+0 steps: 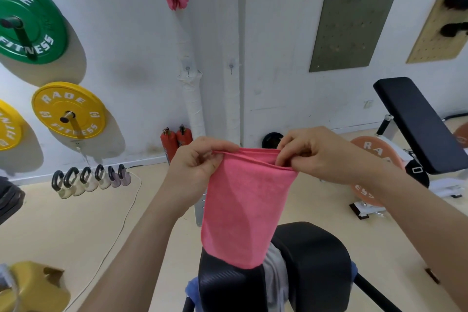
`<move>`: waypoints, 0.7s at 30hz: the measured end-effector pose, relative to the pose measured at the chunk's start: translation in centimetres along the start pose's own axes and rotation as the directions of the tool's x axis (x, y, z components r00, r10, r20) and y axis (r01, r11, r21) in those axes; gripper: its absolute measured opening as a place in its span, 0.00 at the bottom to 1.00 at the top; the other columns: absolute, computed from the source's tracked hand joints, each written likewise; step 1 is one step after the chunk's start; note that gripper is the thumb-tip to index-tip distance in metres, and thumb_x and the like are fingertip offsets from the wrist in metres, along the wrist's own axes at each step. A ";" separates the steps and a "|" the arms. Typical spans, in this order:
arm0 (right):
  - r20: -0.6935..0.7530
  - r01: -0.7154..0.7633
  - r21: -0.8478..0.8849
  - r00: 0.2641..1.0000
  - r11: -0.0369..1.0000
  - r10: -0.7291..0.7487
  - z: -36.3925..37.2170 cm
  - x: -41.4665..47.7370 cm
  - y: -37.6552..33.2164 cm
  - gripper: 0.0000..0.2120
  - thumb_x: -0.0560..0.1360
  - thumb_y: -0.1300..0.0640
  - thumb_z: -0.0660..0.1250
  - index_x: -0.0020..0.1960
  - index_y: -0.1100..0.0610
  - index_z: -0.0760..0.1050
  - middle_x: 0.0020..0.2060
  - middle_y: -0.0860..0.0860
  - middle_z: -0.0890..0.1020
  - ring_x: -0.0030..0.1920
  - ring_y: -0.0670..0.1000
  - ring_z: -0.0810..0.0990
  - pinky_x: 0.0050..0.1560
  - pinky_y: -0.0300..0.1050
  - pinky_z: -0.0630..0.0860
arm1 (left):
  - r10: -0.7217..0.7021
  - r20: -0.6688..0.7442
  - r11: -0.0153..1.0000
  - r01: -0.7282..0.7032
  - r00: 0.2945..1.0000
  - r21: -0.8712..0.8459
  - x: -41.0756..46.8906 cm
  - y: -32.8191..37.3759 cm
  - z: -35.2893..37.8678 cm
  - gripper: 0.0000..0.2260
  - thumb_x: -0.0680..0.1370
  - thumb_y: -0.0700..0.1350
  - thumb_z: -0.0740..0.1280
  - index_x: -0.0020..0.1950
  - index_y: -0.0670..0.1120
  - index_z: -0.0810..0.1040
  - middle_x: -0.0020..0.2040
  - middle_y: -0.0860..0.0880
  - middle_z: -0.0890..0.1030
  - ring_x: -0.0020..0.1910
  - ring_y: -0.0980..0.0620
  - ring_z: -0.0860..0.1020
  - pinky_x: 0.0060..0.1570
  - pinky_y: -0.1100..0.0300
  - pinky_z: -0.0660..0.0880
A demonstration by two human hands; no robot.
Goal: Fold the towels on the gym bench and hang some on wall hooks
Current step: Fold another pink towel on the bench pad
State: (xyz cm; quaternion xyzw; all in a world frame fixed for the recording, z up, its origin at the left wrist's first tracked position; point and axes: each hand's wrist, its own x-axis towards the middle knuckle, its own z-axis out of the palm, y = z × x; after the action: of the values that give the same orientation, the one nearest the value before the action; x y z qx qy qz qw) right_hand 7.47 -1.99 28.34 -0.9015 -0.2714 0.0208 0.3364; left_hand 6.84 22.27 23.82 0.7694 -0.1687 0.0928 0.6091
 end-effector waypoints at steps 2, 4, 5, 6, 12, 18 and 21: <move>0.008 -0.007 -0.104 1.000 0.995 0.008 -0.1 0.0 0.1 0.16 0.71 0.69 0.63 0.40 0.52 0.84 0.43 0.45 0.82 0.39 0.42 0.78 0.36 0.31 0.72 | 0.042 0.010 0.995 -0.043 0.999 0.087 0.1 0.0 0.1 0.21 0.78 0.31 0.62 0.47 0.57 0.83 0.49 0.52 0.80 0.49 0.59 0.77 0.49 0.68 0.71; 0.026 -0.009 -0.174 1.000 0.985 0.014 -0.1 0.0 0.4 0.13 0.72 0.65 0.64 0.37 0.51 0.83 0.39 0.45 0.82 0.38 0.45 0.79 0.36 0.37 0.74 | 0.072 0.006 0.984 -0.073 0.997 0.162 0.2 0.2 0.2 0.21 0.78 0.31 0.63 0.47 0.59 0.83 0.49 0.51 0.78 0.49 0.59 0.76 0.49 0.71 0.70; 0.039 -0.014 -0.170 0.999 0.985 0.021 -0.1 -0.1 0.5 0.10 0.72 0.60 0.66 0.36 0.51 0.82 0.38 0.46 0.82 0.37 0.46 0.79 0.36 0.41 0.75 | 0.087 0.001 0.977 -0.086 0.996 0.194 0.2 0.2 0.3 0.21 0.77 0.31 0.63 0.47 0.59 0.82 0.49 0.52 0.78 0.50 0.59 0.76 0.49 0.71 0.70; 0.057 -0.022 -0.162 0.998 0.987 0.032 -0.2 -0.2 0.5 0.09 0.73 0.53 0.68 0.35 0.51 0.82 0.37 0.47 0.81 0.36 0.47 0.78 0.36 0.43 0.76 | 0.101 -0.008 0.971 -0.097 0.995 0.221 0.1 0.3 0.3 0.20 0.77 0.32 0.64 0.47 0.59 0.82 0.48 0.52 0.79 0.50 0.59 0.77 0.49 0.70 0.71; 0.062 0.046 -0.267 0.998 0.963 -0.031 -0.6 -0.6 0.3 0.10 0.66 0.44 0.76 0.33 0.47 0.77 0.37 0.45 0.80 0.37 0.46 0.77 0.37 0.38 0.74 | -0.024 -0.144 0.994 0.039 0.989 0.098 -0.3 0.7 0.4 0.15 0.75 0.32 0.66 0.45 0.53 0.84 0.39 0.56 0.84 0.42 0.60 0.81 0.48 0.67 0.76; -0.128 0.032 -0.114 0.991 0.993 -0.047 -0.6 -1.0 0.4 0.06 0.68 0.50 0.75 0.38 0.48 0.79 0.36 0.47 0.82 0.37 0.48 0.80 0.40 0.44 0.78 | -0.232 -0.241 0.966 0.194 0.942 -0.171 -0.5 0.1 0.7 0.16 0.75 0.32 0.65 0.39 0.51 0.85 0.37 0.52 0.84 0.39 0.56 0.78 0.43 0.59 0.78; -0.220 0.006 0.010 0.976 1.000 -0.004 -0.4 -1.0 0.2 0.07 0.69 0.52 0.75 0.38 0.54 0.80 0.31 0.50 0.81 0.31 0.48 0.78 0.35 0.41 0.75 | -0.338 -0.167 0.868 0.239 0.926 -0.436 -0.5 0.3 0.7 0.13 0.76 0.30 0.63 0.42 0.45 0.83 0.34 0.49 0.81 0.34 0.54 0.76 0.35 0.62 0.75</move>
State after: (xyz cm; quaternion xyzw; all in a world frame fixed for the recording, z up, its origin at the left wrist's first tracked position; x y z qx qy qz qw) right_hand 6.79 -2.84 28.33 -0.8958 -0.2347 -0.0784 0.3693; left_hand 6.24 21.59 23.70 0.6253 0.0074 0.0542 0.7785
